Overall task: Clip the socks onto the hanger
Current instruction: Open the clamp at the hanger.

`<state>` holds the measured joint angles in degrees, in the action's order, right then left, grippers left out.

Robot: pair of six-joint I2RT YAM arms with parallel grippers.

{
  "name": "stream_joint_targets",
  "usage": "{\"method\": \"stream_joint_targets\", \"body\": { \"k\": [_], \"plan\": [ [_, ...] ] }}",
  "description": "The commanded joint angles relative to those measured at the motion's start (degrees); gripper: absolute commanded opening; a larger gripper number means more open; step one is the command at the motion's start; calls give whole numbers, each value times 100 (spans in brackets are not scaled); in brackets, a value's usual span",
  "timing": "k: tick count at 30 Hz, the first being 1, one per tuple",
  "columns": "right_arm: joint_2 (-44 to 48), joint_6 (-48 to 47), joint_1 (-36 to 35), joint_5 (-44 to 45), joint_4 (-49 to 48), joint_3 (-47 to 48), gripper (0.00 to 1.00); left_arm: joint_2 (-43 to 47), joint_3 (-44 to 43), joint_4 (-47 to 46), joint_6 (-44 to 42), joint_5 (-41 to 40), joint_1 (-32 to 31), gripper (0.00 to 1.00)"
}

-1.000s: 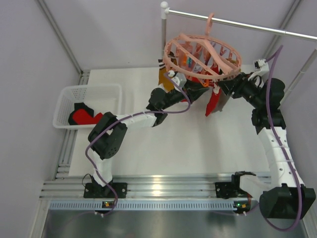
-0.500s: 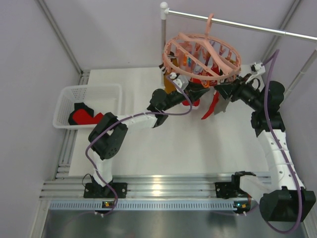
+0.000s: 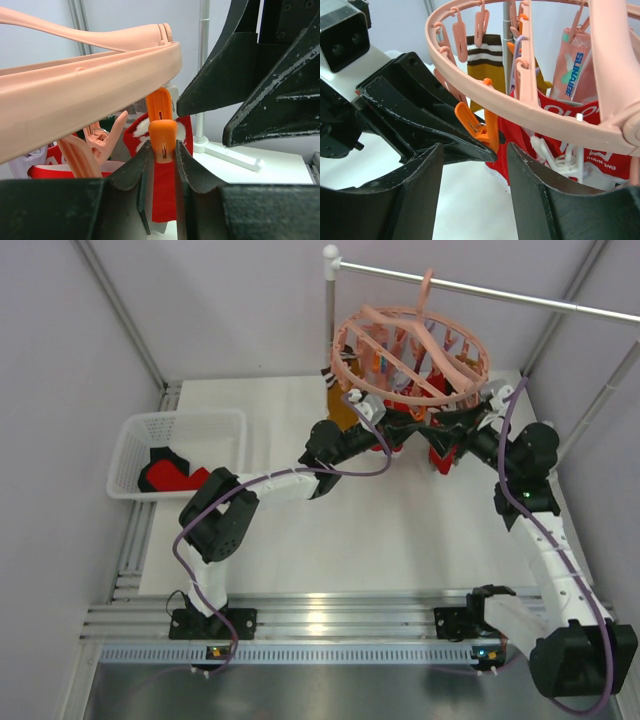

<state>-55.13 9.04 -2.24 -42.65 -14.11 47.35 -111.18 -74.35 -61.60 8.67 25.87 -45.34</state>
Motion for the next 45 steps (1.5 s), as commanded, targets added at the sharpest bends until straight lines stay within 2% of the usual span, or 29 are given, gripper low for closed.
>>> {"method": "stream_joint_targets", "body": {
  "k": [1, 8, 21, 24, 27, 29, 31, 32, 33, 34, 35, 36, 39, 44, 45],
  "plan": [
    [3, -192, -206, 72, -1031, -138, 53, 149, -10, -89, -155, 68, -97, 0],
    [-59, -192, -619, 889, -1770, -437, 53, 158, -62, 87, -269, 24, -168, 0],
    [-199, -772, -1094, 2006, -1911, -473, 52, 131, -150, 377, -427, 32, -256, 0],
    [-261, -851, -1129, 2068, -1911, -455, 49, 123, -203, 421, -427, 24, -282, 0],
    [-279, -860, -1147, 2217, -1938, -420, 41, 122, -229, 561, -454, 41, -300, 0],
    [-296, -816, -1147, 2244, -1920, -394, 29, 123, -221, 597, -462, 50, -300, 1],
    [-305, -772, -1147, 2226, -1815, -306, 15, 157, -195, 606, -462, 50, -300, 11],
    [-305, -746, -1147, 2226, -1780, -280, 12, 175, -186, 614, -462, 67, -308, 15],
    [-296, -719, -1147, 2226, -1745, -244, 9, 184, -168, 623, -471, 50, -300, 27],
    [-287, -641, -1147, 2244, -1692, -201, 2, 227, -133, 623, -489, 6, -308, 33],
    [-279, -579, -1138, 2244, -1683, -200, 0, 245, -115, 632, -497, -37, -300, 37],
    [-270, -518, -1147, 2253, -1665, -174, 0, 263, -98, 641, -506, -64, -300, 44],
    [-305, -237, -1147, 2323, -1446, -34, 0, 412, -27, 772, -515, -161, -300, 53],
    [-375, 150, -1147, 2437, -1156, 116, 0, 1228, 350, 1597, -331, 84, -98, 58],
    [-384, 194, -1138, 2446, -1103, 160, 0, 1413, 412, 2164, -270, 294, -28, 59]
  ]
}}
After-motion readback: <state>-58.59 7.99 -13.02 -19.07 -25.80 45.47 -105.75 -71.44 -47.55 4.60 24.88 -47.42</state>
